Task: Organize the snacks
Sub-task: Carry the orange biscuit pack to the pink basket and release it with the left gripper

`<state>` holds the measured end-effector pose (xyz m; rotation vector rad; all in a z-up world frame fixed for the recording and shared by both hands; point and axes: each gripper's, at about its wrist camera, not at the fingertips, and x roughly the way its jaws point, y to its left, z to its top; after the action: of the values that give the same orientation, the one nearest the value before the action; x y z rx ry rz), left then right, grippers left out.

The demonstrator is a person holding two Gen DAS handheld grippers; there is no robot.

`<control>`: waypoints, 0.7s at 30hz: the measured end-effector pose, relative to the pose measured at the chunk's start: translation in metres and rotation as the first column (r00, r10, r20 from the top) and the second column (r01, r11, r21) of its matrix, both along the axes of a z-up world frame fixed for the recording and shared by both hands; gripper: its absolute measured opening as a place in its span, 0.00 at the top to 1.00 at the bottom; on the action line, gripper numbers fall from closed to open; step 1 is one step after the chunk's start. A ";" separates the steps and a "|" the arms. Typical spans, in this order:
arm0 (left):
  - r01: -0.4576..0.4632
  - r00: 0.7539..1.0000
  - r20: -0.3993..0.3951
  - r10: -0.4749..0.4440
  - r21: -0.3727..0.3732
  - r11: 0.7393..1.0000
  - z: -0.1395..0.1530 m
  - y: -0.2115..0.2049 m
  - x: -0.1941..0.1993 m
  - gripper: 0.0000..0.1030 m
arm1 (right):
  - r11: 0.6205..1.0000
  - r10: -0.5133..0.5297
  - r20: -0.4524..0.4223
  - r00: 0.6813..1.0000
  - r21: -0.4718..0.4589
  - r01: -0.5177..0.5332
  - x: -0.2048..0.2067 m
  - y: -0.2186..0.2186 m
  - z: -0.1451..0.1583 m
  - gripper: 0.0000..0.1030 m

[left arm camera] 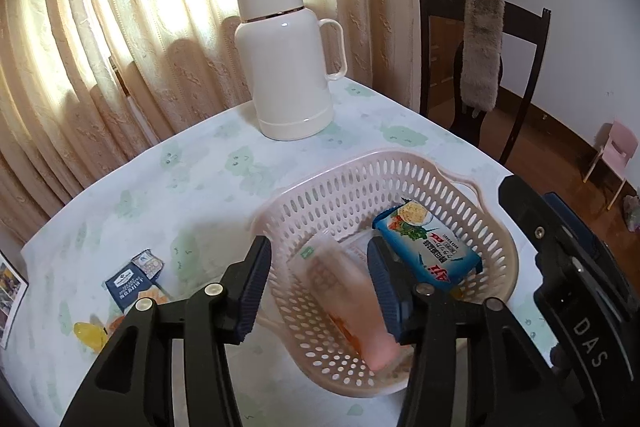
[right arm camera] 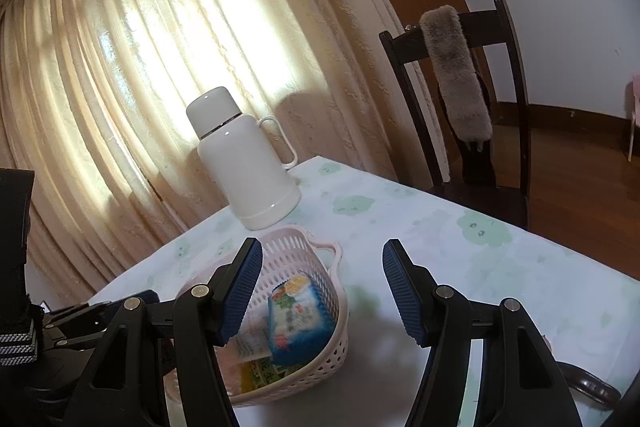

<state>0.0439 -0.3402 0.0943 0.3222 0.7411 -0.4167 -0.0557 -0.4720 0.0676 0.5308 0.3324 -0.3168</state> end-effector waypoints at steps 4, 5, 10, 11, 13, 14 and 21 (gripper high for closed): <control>-0.017 1.000 0.012 0.017 0.005 1.000 0.001 0.003 0.001 0.52 | 1.000 -0.002 -0.003 1.000 -0.001 0.002 0.000 -0.001 -0.001 0.38; -0.023 1.000 0.021 0.023 0.010 1.000 0.001 0.004 0.001 0.52 | 1.000 -0.002 -0.003 1.000 -0.001 0.002 0.000 0.000 -0.001 0.38; -0.046 0.998 0.036 0.045 0.016 0.999 0.002 0.011 0.001 0.49 | 1.000 0.004 -0.002 1.000 -0.010 -0.004 -0.001 0.000 -0.001 0.38; -0.050 0.998 0.037 0.049 0.017 0.999 0.002 0.013 0.001 0.49 | 1.000 0.005 -0.002 1.000 -0.012 -0.005 -0.001 0.000 -0.001 0.38; -0.061 0.997 0.043 0.060 0.021 0.998 0.002 0.016 0.000 0.47 | 1.000 0.009 0.000 1.000 -0.018 -0.009 -0.001 0.002 -0.001 0.38; -0.067 0.997 0.047 0.065 0.024 0.998 0.001 0.018 0.000 0.45 | 1.000 0.011 0.000 1.000 -0.020 -0.011 -0.001 0.002 -0.001 0.38; -0.116 0.990 0.085 0.112 0.040 0.992 0.002 0.033 -0.002 0.32 | 0.998 0.042 0.001 0.999 -0.045 -0.042 0.002 0.009 0.000 0.36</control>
<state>0.0422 -0.3075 0.0961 0.3352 0.6848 -0.2771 -0.0533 -0.4628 0.0673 0.4799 0.3332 -0.2827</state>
